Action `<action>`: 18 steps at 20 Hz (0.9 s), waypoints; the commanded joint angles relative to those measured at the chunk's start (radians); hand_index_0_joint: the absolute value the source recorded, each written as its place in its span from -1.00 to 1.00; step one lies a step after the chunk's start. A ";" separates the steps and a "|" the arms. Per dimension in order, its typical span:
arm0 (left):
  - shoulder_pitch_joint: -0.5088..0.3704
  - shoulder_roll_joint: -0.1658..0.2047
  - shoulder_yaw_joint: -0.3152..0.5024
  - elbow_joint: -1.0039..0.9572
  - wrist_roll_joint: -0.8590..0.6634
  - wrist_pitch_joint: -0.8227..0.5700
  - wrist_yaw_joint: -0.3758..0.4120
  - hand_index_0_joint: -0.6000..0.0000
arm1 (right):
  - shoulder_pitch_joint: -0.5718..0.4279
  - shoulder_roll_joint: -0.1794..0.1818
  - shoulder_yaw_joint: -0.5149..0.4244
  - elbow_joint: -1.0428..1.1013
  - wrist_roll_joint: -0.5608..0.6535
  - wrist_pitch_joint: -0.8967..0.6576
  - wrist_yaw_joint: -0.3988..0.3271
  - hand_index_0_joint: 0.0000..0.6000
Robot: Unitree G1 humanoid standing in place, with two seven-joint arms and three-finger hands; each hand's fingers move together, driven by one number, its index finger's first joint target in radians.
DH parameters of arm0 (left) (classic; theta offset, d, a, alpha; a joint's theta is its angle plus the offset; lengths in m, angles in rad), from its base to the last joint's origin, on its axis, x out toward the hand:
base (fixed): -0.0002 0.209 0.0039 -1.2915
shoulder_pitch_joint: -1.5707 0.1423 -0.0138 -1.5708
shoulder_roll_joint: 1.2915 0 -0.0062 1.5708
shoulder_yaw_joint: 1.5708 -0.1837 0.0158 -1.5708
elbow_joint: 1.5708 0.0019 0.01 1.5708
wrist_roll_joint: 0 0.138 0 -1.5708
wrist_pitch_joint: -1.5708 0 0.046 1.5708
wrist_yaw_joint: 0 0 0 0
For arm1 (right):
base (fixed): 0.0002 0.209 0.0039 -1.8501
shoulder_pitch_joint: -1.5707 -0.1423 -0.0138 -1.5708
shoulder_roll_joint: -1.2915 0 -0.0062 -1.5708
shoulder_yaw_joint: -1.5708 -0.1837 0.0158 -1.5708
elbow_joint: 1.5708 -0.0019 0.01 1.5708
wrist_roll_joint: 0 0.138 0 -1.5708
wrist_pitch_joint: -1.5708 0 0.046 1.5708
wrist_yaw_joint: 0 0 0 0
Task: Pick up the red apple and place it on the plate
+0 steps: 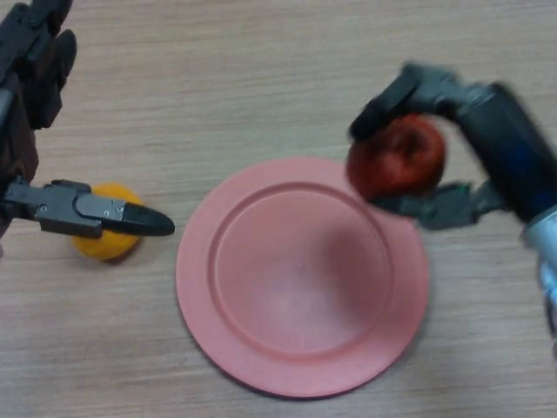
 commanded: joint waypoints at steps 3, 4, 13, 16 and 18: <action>-0.034 0.048 0.035 -0.077 0.027 -0.155 0.025 1.00 | 0.059 0.033 0.065 -0.122 0.154 0.144 -0.186 1.00; -0.034 0.046 0.034 -0.071 0.040 -0.170 0.024 1.00 | 0.066 0.034 0.069 -0.115 0.160 0.141 -0.194 1.00; -0.073 0.049 0.028 -0.105 0.047 -0.084 0.054 1.00 | -0.004 0.033 -0.069 -0.167 0.442 0.411 -0.207 -1.00; -0.054 0.037 0.026 -0.109 0.036 -0.086 0.047 1.00 | -0.040 0.006 -0.141 -0.234 0.528 0.460 -0.209 -1.00; -0.054 0.039 0.037 -0.109 0.012 -0.062 0.034 1.00 | -0.037 -0.039 -0.180 -0.274 0.577 0.475 -0.199 -1.00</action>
